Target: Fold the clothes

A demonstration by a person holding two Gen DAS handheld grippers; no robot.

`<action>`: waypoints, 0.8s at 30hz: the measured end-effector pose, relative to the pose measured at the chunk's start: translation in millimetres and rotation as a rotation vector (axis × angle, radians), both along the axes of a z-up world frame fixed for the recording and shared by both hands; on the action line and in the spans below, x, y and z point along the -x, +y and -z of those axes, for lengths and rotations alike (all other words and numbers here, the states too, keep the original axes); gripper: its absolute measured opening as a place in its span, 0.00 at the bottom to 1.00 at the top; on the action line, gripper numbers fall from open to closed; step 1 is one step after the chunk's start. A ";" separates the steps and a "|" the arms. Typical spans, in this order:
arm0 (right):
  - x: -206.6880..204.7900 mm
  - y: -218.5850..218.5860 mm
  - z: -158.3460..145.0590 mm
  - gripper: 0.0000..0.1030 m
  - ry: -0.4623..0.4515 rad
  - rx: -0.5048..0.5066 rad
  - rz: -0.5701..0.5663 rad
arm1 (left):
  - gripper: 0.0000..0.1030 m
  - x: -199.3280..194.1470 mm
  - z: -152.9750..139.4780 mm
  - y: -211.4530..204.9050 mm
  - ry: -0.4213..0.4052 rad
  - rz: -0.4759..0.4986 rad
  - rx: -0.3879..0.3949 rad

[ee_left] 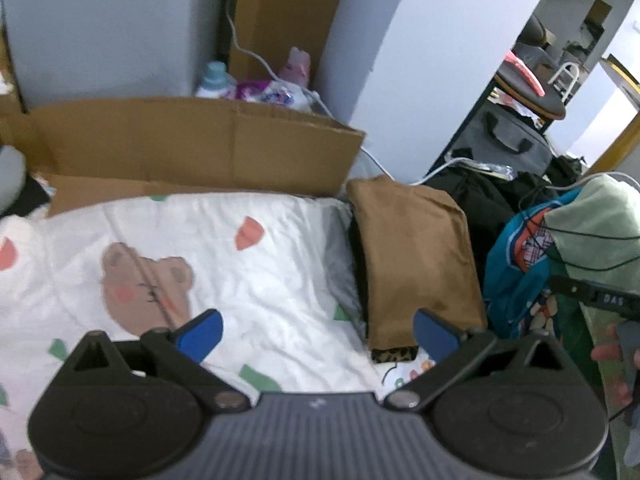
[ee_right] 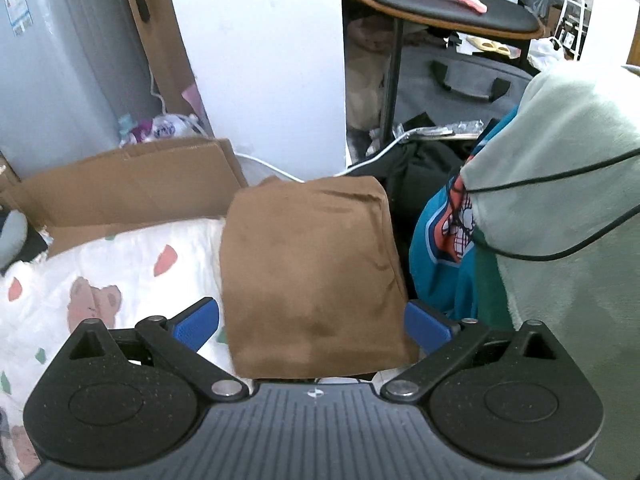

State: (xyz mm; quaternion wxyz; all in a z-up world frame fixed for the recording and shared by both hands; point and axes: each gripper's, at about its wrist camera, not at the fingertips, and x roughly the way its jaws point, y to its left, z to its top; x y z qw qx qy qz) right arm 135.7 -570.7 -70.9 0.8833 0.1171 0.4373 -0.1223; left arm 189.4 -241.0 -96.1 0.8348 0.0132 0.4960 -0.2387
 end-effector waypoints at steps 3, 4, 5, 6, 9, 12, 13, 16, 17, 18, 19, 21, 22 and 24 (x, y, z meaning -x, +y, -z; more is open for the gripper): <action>4.9 8.0 -16.5 0.99 -0.009 -0.019 -0.009 | 0.99 11.2 -27.0 14.3 -0.025 -0.021 -0.008; 6.3 11.3 -22.6 0.99 -0.013 -0.028 -0.013 | 0.99 14.9 -35.7 20.1 -0.028 -0.034 -0.013; 7.8 14.6 -28.6 0.99 -0.014 -0.035 -0.016 | 0.99 18.8 -44.6 26.3 -0.030 -0.049 -0.018; 9.2 17.9 -34.3 0.99 -0.012 -0.039 -0.018 | 1.00 21.7 -51.7 31.9 -0.030 -0.062 -0.023; 14.4 31.0 -52.6 0.99 -0.014 -0.042 -0.046 | 1.00 30.9 -71.1 53.0 -0.031 -0.111 -0.034; 22.3 42.5 -69.7 0.99 -0.015 -0.072 -0.063 | 1.00 40.6 -88.2 74.6 -0.042 -0.148 -0.053; 26.0 45.9 -76.1 0.99 -0.020 -0.080 -0.060 | 1.00 44.2 -93.8 80.9 -0.049 -0.152 -0.063; 34.0 56.9 -95.4 0.99 -0.024 -0.088 -0.053 | 1.00 55.1 -110.4 98.6 -0.062 -0.156 -0.100; 36.0 60.8 -102.0 0.99 -0.024 -0.085 -0.058 | 1.00 59.0 -116.5 104.1 -0.060 -0.152 -0.119; 37.9 64.9 -110.0 0.99 -0.024 -0.081 -0.060 | 1.00 62.5 -123.5 110.2 -0.057 -0.150 -0.121; 40.0 69.1 -118.5 0.99 -0.024 -0.076 -0.060 | 1.00 65.9 -130.8 116.4 -0.053 -0.148 -0.117; 44.3 76.6 -132.7 0.99 -0.021 -0.081 -0.062 | 1.00 72.5 -145.0 128.7 -0.053 -0.149 -0.113; 46.6 80.6 -139.6 0.99 -0.021 -0.085 -0.066 | 1.00 75.7 -152.0 134.8 -0.058 -0.154 -0.114; 51.0 88.3 -152.4 0.99 -0.019 -0.080 -0.066 | 1.00 81.6 -164.8 148.2 -0.073 -0.169 -0.117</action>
